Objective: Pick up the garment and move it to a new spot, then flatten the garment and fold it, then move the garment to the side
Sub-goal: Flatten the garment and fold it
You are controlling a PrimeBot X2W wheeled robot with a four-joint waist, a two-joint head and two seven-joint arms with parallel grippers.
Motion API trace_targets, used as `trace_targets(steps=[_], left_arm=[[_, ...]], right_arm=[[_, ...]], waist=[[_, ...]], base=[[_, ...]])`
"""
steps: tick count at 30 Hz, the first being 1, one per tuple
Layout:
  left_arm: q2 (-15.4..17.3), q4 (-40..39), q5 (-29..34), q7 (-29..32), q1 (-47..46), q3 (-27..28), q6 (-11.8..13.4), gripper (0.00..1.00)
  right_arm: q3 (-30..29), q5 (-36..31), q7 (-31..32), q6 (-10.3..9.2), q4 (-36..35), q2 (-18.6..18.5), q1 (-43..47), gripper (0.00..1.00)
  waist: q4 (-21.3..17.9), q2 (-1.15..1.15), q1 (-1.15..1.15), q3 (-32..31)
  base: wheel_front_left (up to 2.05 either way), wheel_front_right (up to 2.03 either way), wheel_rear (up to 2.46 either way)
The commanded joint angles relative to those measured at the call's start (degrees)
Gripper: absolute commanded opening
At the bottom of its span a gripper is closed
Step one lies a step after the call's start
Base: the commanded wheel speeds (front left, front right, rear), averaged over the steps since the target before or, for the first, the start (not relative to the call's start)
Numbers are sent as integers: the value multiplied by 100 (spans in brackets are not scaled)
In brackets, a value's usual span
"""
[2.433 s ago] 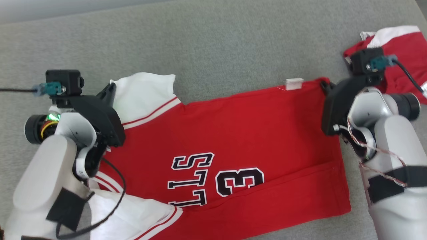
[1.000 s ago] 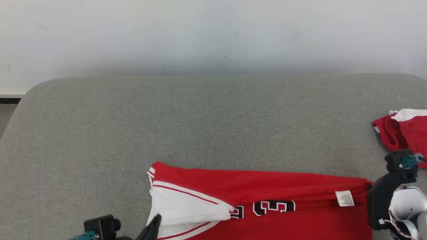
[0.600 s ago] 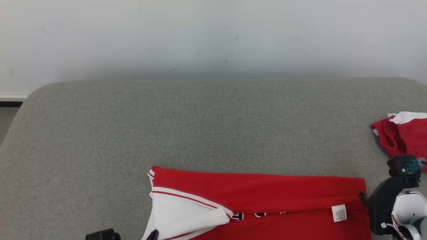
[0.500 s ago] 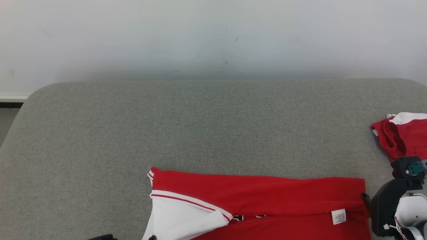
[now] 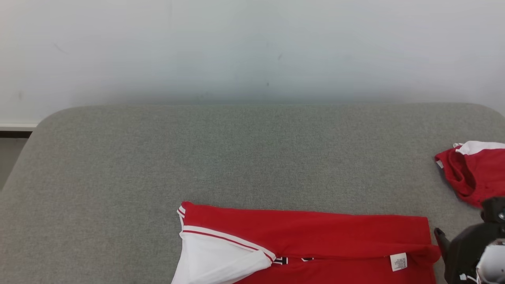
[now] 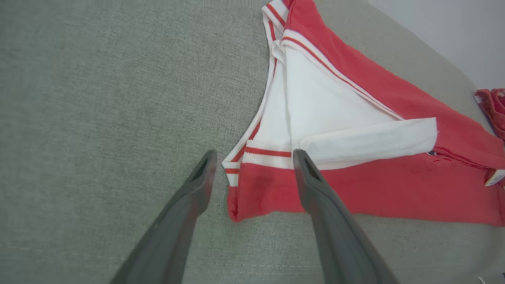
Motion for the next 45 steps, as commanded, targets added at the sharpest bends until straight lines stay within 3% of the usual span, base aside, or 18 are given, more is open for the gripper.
trace_targets(steps=[1, 6, 12, 23, 30, 45], left_arm=[[99, 22, 137, -181, 85, -4, -79, 100], [253, -66, 612, -1462, 74, -33, -547, 100], [202, 70, 1196, -2316, 179, -218, -754, 100], [-224, -350, 1973, -2433, 359, -198, -900, 100], [-395, -312, 2095, -2435, 433, -83, -1048, 100], [-557, -291, 2309, -2436, 258, 79, -1289, 100]], right_arm=[[-207, -74, -151, 0, -87, 198, 156, 100], [-1212, -407, -393, 1, -229, 999, 294, 100], [-1460, -666, -416, 1, -26, 1202, 272, 100], [-1492, -838, -364, 1, 727, 1219, -53, 100], [-1504, -1195, -234, 1, 933, 1219, -17, 100], [-1606, -1171, -203, 1, 1714, 1187, -648, 100]], waist=[[50, 0, 0, -81], [107, 0, 0, -131], [108, 0, 0, -184], [277, 0, 0, -200], [412, 0, 0, -146], [532, 0, 0, 304]], base=[[0, 0, 0], [0, 0, 0], [0, 0, 0], [0, 0, 0], [0, 0, 0], [0, 0, 0]])
